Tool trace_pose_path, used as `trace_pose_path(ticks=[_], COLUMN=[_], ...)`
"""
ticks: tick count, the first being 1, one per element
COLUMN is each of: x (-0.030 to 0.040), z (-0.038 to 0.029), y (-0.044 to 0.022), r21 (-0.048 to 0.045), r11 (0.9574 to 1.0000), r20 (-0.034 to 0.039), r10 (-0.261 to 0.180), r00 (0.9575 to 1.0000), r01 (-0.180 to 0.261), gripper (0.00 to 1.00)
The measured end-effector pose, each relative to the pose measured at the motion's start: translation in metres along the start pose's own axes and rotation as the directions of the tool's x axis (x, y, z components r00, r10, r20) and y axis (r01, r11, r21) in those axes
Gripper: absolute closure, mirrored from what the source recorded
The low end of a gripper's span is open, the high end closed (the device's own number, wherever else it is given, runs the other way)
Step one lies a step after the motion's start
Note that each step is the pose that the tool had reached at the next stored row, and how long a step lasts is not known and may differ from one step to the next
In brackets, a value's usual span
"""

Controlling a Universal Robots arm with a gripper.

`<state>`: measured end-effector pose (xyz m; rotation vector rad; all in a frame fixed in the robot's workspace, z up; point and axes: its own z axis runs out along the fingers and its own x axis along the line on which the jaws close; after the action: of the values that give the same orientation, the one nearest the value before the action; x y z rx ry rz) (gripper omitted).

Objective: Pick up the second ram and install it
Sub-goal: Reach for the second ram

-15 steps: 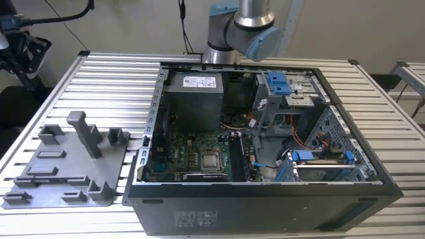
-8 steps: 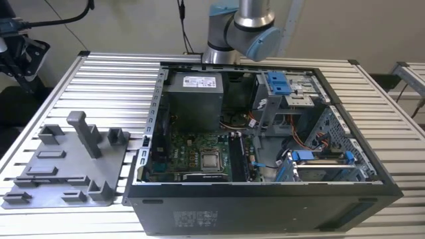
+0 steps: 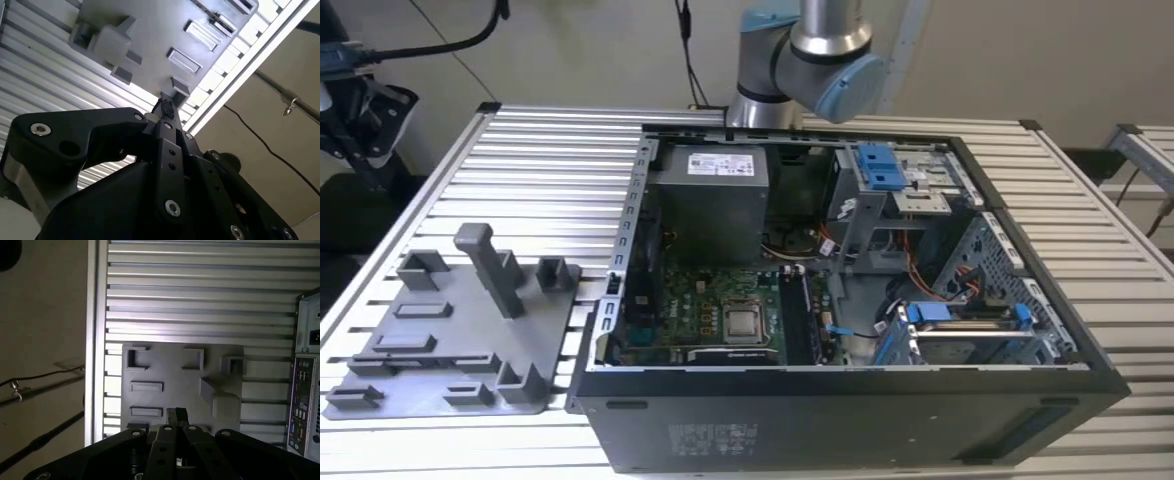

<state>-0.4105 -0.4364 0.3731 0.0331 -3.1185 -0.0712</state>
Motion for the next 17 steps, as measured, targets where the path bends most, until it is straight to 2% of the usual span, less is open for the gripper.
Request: trace_pose_path(ticks=[9, 17], x=[0.0005, 0.0009], z=[0.0031, 0.0056], y=[-0.0171, -0.0366], r21=[0.0002, 0.0003], r11=[1.0, 0.9999], r20=[-0.0004, -0.0007], r10=[-0.007, -0.015], r00=[1.0, 0.9999], r01=[0.007, 0.015], gripper=[0.89, 0.89])
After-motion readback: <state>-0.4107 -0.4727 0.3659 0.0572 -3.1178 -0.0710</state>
